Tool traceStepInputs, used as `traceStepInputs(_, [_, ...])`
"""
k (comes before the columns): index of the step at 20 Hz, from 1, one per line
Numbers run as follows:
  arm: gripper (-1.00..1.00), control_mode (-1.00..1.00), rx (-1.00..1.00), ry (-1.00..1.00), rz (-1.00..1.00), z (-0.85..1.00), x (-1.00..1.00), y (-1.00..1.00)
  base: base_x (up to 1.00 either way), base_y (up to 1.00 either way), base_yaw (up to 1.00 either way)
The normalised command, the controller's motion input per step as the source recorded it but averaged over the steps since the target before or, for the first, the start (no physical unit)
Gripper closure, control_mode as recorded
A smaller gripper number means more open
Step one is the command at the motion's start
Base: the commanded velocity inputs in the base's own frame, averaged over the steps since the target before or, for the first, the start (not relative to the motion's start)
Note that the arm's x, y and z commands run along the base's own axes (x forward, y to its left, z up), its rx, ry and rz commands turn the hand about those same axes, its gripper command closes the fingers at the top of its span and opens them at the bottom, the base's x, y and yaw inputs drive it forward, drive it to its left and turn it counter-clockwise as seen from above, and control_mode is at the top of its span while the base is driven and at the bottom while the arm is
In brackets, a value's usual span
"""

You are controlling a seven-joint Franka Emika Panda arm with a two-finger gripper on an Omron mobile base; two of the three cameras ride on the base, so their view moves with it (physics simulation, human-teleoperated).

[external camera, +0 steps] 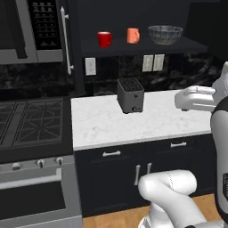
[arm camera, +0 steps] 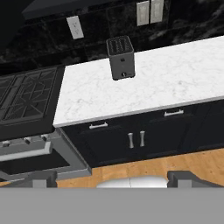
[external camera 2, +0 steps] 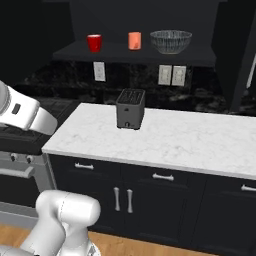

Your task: Gather all objects into one cabinet and sort the glasses and bowls to opposite sides.

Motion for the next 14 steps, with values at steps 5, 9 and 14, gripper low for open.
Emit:
traceStepInputs(5, [-1.0,1.0,0.0,0.0,0.0,0.0,0.0,0.0,-0.51,0.0,0.0])
traceStepInputs(9, [-1.0,1.0,0.0,0.0,0.0,0.0,0.0,0.0,-0.24,0.0,0.0])
traceStepInputs(14, [-1.0,1.0,0.0,0.0,0.0,0.0,0.0,0.0,-0.04,-0.05,0.0])
